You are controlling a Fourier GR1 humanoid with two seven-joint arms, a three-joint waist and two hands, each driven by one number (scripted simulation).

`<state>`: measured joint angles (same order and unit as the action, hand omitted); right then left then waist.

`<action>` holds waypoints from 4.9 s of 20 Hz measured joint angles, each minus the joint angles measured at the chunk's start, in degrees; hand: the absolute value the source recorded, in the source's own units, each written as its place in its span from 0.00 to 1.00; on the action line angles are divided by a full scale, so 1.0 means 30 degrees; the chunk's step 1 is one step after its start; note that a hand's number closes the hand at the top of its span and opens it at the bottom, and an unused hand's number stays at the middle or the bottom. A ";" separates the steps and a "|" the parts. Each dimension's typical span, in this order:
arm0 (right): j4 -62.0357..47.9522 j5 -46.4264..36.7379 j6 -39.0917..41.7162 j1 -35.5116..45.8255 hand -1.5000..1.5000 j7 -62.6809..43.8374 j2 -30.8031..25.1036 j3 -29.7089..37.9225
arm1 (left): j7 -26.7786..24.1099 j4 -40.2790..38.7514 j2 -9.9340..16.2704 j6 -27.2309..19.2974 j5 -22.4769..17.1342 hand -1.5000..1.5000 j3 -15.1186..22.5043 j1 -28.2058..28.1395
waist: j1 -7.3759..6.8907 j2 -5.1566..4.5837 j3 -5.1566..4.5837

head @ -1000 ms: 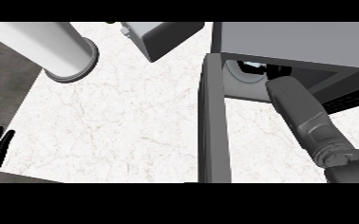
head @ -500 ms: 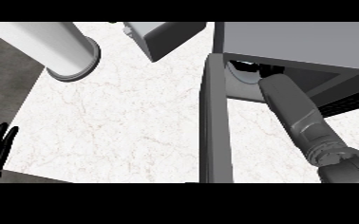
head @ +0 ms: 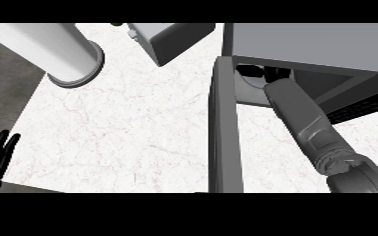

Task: Pick up the milk, place it into the microwave and close the microwave

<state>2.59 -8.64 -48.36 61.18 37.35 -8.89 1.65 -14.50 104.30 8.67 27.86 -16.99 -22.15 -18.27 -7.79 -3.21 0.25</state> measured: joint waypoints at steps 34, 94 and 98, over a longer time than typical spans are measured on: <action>0.2882 0.2750 0.8983 -0.5096 0.00 0.5400 0.1898 0.2537 | -0.0740 0.2087 -0.2055 0.1468 0.1512 0.00 0.1915 -0.3044 | 0.2226 0.0971 -0.0060; 3.3166 1.0836 2.1401 -2.3788 0.00 -0.3468 -0.3419 0.1266 | 0.2566 -1.5281 -0.2757 -1.4363 0.1778 1.00 2.4192 1.8193 | 0.4912 0.0660 -0.0146; 3.3949 1.1371 2.2039 -2.3377 0.00 -0.3971 -0.3771 0.0953 | 0.1571 -1.5411 -0.2826 -1.5320 -0.0073 1.00 2.4259 1.9357 | 0.5737 0.0499 -0.0173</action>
<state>104.44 25.47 17.75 -8.95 25.43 -20.20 4.51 -9.79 58.06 0.19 -18.10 -17.20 50.63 39.80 9.42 -1.71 -0.27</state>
